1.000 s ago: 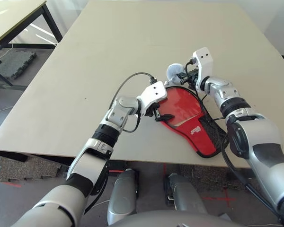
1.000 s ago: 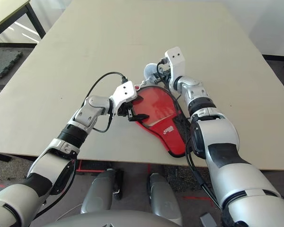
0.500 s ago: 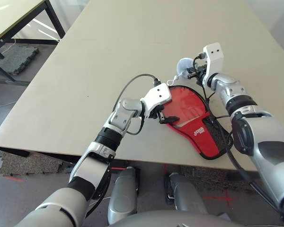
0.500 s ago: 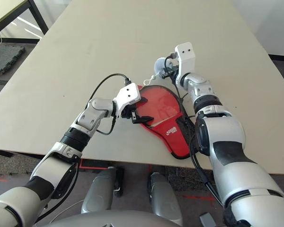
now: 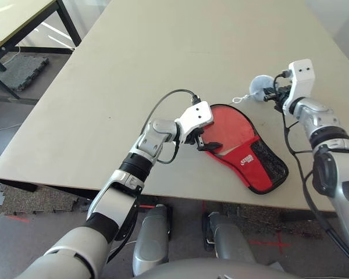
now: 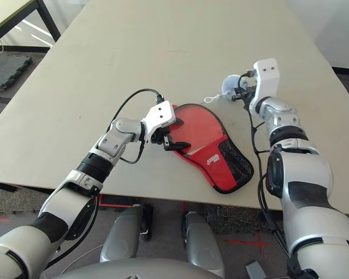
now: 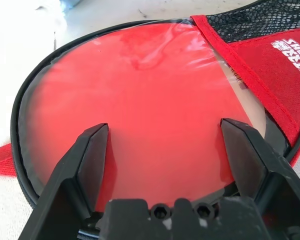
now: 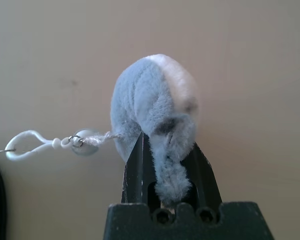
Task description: Store the ping-pong paddle in its case and zip it.
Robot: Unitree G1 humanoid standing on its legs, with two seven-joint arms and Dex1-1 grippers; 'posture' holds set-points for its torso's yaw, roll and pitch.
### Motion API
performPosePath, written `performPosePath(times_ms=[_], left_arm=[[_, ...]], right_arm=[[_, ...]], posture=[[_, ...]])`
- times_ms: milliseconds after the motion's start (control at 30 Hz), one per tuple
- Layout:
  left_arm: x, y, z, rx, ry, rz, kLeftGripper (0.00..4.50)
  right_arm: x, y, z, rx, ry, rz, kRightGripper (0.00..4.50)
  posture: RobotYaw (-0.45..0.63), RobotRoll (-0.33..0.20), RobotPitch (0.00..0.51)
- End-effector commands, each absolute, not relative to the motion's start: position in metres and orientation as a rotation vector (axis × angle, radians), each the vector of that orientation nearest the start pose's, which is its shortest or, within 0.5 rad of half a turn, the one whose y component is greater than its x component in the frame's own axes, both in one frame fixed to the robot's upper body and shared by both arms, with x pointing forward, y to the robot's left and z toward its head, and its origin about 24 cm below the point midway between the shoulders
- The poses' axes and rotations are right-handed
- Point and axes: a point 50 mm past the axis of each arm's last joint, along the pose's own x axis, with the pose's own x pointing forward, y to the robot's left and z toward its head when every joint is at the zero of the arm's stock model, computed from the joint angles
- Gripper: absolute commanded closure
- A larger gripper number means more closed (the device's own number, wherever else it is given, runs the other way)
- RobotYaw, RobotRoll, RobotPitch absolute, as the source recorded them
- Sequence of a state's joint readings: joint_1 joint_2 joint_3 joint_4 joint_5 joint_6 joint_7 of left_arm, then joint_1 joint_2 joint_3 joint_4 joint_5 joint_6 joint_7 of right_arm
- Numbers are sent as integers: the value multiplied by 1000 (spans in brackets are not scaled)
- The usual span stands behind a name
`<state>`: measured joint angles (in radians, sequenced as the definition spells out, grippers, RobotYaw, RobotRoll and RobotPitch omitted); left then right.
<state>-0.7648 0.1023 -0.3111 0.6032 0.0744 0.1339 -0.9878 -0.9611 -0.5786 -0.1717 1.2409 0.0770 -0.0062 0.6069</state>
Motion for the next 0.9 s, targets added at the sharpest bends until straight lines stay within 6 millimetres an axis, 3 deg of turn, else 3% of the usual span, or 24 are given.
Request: performPosePath(times_ms=[33,300,900], left_arm=[[327,35,64,441,343,-1330,0],[328,31,63,434,338,-1339,0],[335,24,66,441,321,-1343,0]], right_arm=[[363,-311,127,-122,233,240,4488],[318,-333,116,-105,320,362,4488],[229,-336,111,-1,578,519,4494]], posture=[[46,0,193],[15,0,181],[-22,0,162]])
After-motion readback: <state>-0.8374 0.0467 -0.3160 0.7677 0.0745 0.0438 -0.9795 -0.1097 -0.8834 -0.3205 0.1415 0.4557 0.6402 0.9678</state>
